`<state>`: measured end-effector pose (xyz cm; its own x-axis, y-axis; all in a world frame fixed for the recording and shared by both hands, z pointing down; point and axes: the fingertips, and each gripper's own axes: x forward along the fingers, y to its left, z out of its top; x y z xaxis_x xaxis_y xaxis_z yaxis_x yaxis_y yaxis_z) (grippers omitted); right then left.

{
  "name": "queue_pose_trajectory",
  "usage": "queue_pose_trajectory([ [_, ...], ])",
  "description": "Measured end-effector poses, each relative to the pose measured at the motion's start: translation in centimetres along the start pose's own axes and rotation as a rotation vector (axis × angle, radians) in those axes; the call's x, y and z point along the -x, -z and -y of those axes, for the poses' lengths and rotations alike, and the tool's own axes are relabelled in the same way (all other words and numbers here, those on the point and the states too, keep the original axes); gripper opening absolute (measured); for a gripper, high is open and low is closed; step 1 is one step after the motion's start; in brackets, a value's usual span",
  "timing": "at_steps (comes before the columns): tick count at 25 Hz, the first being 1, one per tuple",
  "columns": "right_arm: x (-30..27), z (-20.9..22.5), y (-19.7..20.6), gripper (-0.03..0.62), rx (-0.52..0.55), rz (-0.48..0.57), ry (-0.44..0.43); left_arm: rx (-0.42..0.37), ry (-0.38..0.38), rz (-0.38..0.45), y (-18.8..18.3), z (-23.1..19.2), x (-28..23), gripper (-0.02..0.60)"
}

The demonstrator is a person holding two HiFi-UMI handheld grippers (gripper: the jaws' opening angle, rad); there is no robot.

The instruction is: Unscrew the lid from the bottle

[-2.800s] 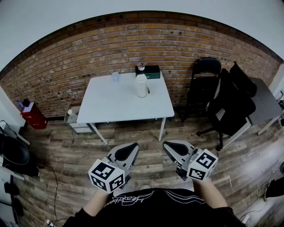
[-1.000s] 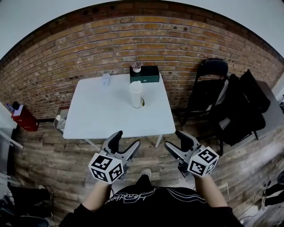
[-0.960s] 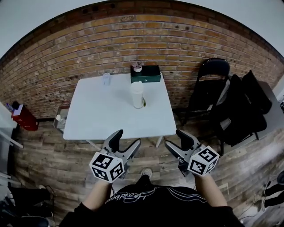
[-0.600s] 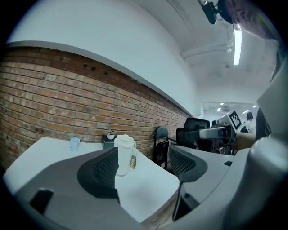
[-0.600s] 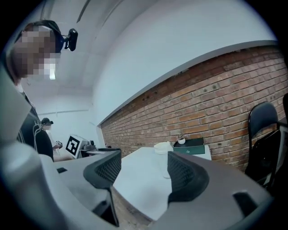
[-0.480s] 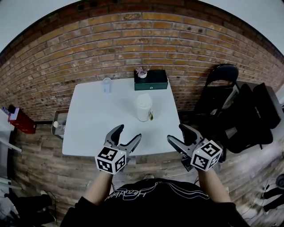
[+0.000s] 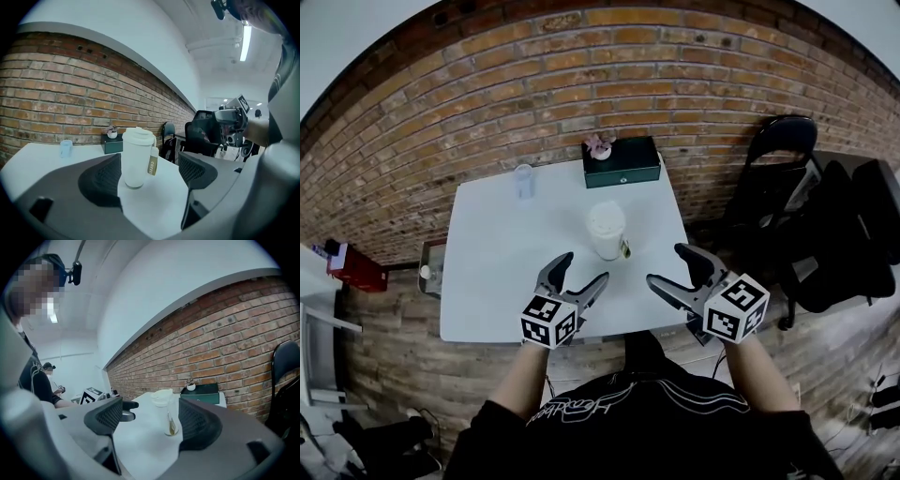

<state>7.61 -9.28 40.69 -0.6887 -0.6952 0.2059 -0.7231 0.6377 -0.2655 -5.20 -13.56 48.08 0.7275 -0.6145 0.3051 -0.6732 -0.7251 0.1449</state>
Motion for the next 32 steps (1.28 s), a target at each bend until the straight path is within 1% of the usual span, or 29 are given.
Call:
queue_pose_trajectory([
  [3,-2.1,1.0,-0.5,0.360,0.001,-0.006,-0.030,-0.029,0.002,-0.028,0.7,-1.2,-1.9,0.379],
  [6,-4.4,1.7,-1.0,0.374,0.017,-0.031,-0.067,-0.025,0.016,-0.031,1.0,-2.2,-3.8,0.379],
  [8,-6.0,2.1,-1.4,0.394,0.031,-0.049,-0.094,-0.035,0.026,-0.053,1.5,-2.7,-5.2,0.379],
  [10,-7.5,2.4,-1.9,0.405,0.042,-0.061,-0.117,-0.042,0.048,-0.094,2.3,-3.0,-6.5,0.379],
  [12,-9.0,2.8,-2.3,0.407,0.059,-0.076,-0.131,-0.035,0.081,-0.111,2.7,-3.2,-7.5,0.379],
  [15,-11.2,2.8,-2.3,0.410,0.080,-0.116,-0.159,-0.056,0.124,-0.109,2.9,-3.0,-8.4,0.379],
  [17,-12.5,2.6,-2.1,0.410,0.089,-0.141,-0.177,-0.073,0.140,-0.096,2.9,-2.9,-8.9,0.379],
  [23,-15.3,3.1,-0.7,0.413,0.145,-0.222,-0.186,-0.033,0.181,-0.091,3.4,-3.1,-10.0,0.378],
  [26,-16.2,3.0,0.2,0.416,0.174,-0.251,-0.189,-0.016,0.183,-0.088,3.3,-3.4,-10.1,0.377],
  [28,-16.5,2.9,0.5,0.414,0.182,-0.263,-0.192,-0.024,0.178,-0.092,3.4,-3.7,-10.1,0.375],
  [29,-16.7,2.9,0.5,0.411,0.187,-0.266,-0.194,-0.033,0.175,-0.094,3.4,-3.8,-10.1,0.356],
  [30,-16.8,2.9,0.6,0.406,0.196,-0.268,-0.194,-0.041,0.173,-0.095,3.4,-3.8,-10.1,0.351],
  [32,-16.9,3.0,0.7,0.373,0.215,-0.271,-0.189,-0.049,0.173,-0.098,3.5,-3.8,-10.0,0.347],
])
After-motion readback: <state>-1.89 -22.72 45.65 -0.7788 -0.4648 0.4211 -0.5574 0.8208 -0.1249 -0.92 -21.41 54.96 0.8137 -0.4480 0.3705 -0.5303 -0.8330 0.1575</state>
